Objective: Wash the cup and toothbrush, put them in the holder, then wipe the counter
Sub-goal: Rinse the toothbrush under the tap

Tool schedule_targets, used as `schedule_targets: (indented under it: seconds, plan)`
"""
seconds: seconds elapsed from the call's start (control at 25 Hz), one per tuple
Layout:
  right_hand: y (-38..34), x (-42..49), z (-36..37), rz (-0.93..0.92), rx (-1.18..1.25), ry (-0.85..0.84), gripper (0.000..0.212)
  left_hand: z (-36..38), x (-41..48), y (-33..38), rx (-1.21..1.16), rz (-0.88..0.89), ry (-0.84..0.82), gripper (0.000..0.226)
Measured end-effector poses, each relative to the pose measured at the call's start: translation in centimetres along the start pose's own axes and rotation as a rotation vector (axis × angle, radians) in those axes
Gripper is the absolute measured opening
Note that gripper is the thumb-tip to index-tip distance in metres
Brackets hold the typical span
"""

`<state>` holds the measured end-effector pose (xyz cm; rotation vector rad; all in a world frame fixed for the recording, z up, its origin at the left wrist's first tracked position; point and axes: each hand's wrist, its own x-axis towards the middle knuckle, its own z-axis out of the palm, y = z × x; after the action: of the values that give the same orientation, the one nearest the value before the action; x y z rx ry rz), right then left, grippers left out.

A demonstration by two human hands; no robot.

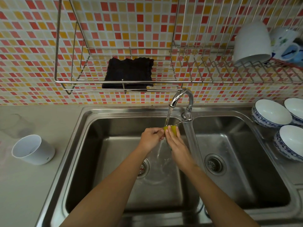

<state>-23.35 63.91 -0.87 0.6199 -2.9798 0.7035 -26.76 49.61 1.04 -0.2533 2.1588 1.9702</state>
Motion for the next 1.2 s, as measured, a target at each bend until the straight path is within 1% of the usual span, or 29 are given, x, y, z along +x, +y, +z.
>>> schedule_targets:
  seconds: [0.08, 0.2, 0.24, 0.32, 0.36, 0.44, 0.52, 0.6, 0.64, 0.72, 0.76, 0.84, 0.92, 1.08, 1.12, 1.2]
  plan:
    - [-0.1, 0.1, 0.1, -0.023, 0.017, -0.022, 0.094, 0.1, 0.1, 0.0, 0.031, 0.008, 0.006, 0.021]
    - [0.0, 1.0, -0.3, 0.079, 0.050, 0.023, 0.090, 0.2, 0.3, 0.3, 0.074, 0.021, 0.011, 0.018]
    - [-0.2, 1.1, -0.4, 0.066, 0.034, 0.013, 0.089, -0.1, 0.4, 0.4, 0.077, 0.029, 0.016, 0.021]
    - [-0.3, 1.4, -0.2, -0.013, -0.003, -0.028, 0.089, -0.5, 0.7, 0.3, 0.083, 0.030, 0.027, 0.032]
    - [-0.3, 1.5, 0.0, -0.026, -0.013, -0.033, 0.090, -0.7, 0.7, 0.2, 0.084, 0.023, 0.028, 0.030]
    - [-0.1, 1.9, 0.0, 0.015, -0.048, 0.002, 0.091, -0.6, 0.6, 0.2, 0.079, 0.020, 0.023, 0.017]
    - [-0.3, 2.0, -0.1, 0.024, -0.087, 0.013, 0.090, -0.5, 0.6, 0.2, 0.089, 0.021, 0.036, 0.018]
    - [-0.4, 1.9, -0.1, -0.017, -0.102, -0.009, 0.091, -0.5, 0.9, 0.1, 0.092, 0.013, 0.059, 0.023]
    - [-0.3, 1.9, -0.2, -0.019, -0.074, 0.000, 0.092, -0.5, 0.8, 0.1, 0.090, -0.001, 0.060, 0.022]
    - [0.0, 2.1, -0.3, 0.057, 0.024, 0.034, 0.093, -0.2, 0.6, 0.3, 0.069, -0.026, 0.042, 0.018]
    - [0.0, 2.1, -0.4, 0.091, 0.074, 0.038, 0.094, 0.0, 0.5, 0.4, 0.042, -0.042, 0.030, 0.019]
    - [-0.4, 1.8, -0.5, 0.088, 0.151, 0.004, 0.095, 0.2, 0.7, 0.7, -0.015, -0.064, 0.030, 0.022]
    - [-0.4, 1.6, -0.2, 0.064, 0.251, 0.007, 0.086, 0.4, 1.0, 0.9, -0.026, -0.079, 0.038, 0.024]
    - [-0.2, 1.7, -0.1, 0.170, 0.484, 0.072, 0.065, 0.8, 0.6, 0.8, -0.061, -0.115, 0.001, 0.019]
    - [-0.3, 1.7, -0.2, 0.182, 0.506, 0.095, 0.059, 0.8, 0.5, 0.7, -0.047, -0.110, 0.010, 0.016]
    - [0.0, 2.0, -0.6, 0.185, 0.485, 0.149, 0.046, 0.7, 0.6, 0.6, 0.053, -0.087, 0.045, 0.016]
